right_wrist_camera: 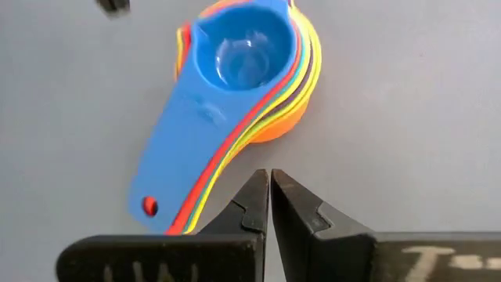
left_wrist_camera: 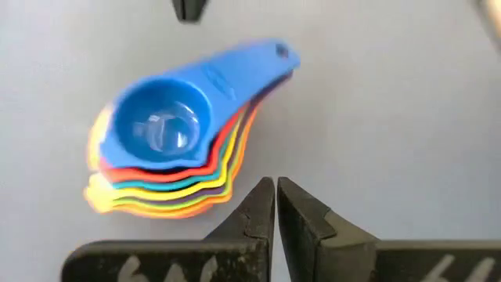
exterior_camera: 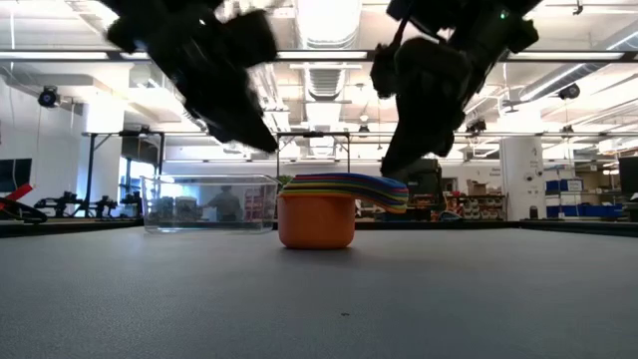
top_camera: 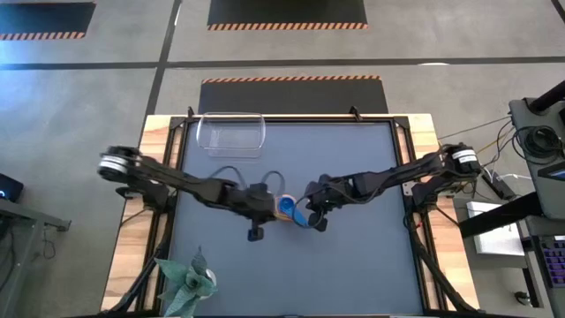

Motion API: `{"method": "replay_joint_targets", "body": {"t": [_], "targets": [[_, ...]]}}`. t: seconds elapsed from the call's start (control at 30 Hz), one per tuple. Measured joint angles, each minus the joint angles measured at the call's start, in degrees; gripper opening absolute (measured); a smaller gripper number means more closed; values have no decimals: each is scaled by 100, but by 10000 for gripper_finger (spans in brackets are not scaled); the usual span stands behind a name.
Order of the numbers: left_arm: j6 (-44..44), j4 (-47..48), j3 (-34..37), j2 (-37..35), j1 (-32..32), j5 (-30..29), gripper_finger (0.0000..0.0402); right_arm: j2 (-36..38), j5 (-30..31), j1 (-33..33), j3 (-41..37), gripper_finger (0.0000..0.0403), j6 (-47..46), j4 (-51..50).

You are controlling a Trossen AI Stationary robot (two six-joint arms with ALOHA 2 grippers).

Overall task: Nest measuring cups in basket
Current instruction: Put the nested measuring cups into the transparent bin

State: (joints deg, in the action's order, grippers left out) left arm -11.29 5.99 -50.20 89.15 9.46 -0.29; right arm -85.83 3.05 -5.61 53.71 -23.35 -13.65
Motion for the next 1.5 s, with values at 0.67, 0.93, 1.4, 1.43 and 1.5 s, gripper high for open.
{"method": "replay_joint_targets", "body": {"t": [0.67,0.93,1.4,1.43,1.5], "targets": [[-259,-3142,2834,-3251,10,-389,0,35,193,-253,1384,59,439,-1173],[-297,-3137,2862,-3154,10,-390,0,-24,206,-353,1639,156,54,-1846],[-299,-3111,2750,-2987,10,-388,0,-65,367,-391,1389,332,-508,-2027],[-299,-3112,2750,-2987,10,-388,0,-65,430,-391,1348,341,-516,-2005],[-299,-3116,2750,-2987,10,-388,0,-65,492,-389,1254,356,-523,-1888]]}}
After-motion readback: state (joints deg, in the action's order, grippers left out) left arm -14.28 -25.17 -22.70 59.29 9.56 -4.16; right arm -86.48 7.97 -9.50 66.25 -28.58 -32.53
